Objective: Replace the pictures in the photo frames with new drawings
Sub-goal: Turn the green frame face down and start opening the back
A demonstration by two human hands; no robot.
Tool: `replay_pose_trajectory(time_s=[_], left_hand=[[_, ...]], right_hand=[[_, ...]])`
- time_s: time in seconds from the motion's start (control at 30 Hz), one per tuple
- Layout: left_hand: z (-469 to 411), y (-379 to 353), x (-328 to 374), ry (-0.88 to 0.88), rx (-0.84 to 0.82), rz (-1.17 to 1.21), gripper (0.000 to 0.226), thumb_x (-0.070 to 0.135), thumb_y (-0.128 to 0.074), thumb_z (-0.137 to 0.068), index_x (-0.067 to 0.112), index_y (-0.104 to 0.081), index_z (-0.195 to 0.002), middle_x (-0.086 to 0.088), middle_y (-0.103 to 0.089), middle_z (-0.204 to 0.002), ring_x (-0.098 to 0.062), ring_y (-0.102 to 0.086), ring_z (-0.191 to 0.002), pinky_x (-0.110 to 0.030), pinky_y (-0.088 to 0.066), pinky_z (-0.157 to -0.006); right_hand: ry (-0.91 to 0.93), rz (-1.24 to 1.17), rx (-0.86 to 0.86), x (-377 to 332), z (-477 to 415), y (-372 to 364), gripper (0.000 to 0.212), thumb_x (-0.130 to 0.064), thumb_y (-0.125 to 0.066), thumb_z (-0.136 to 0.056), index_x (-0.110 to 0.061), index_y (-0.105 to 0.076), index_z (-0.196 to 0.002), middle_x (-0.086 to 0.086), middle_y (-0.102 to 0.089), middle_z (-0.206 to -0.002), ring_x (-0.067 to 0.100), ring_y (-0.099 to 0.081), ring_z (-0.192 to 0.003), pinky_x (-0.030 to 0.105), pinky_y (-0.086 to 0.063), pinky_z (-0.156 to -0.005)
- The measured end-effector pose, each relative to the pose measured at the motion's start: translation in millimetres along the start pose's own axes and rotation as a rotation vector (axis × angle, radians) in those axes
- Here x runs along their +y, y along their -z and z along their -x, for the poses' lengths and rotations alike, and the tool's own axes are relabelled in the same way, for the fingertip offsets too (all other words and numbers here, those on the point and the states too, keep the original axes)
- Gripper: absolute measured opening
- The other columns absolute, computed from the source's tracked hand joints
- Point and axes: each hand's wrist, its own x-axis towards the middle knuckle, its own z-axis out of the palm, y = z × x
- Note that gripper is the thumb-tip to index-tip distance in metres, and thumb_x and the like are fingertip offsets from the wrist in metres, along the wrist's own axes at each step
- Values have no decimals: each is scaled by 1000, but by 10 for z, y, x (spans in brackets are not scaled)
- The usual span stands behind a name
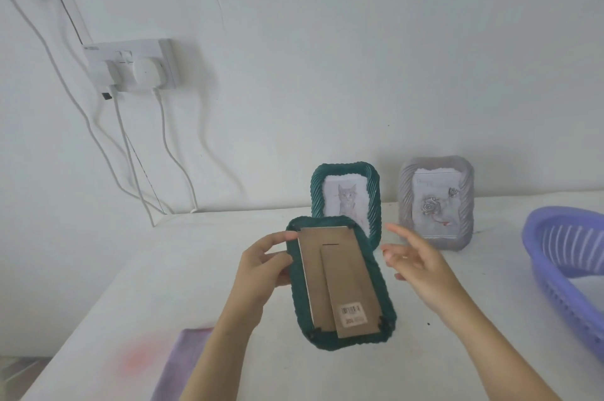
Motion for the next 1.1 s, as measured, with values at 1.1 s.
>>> replay_pose_trajectory(time_s=[1.1], left_hand=[[-13, -206, -1034, -311, -134, -886, 67, 57, -54, -72, 32, -44, -133, 14, -37, -143, -11, -22, -138, -23, -16, -113]], right_hand=[[-26, 493, 56, 703, 285, 82, 48, -13, -64, -81, -31, -52, -124, -11, -61, -98, 6, -56, -73, 11, -41, -67]])
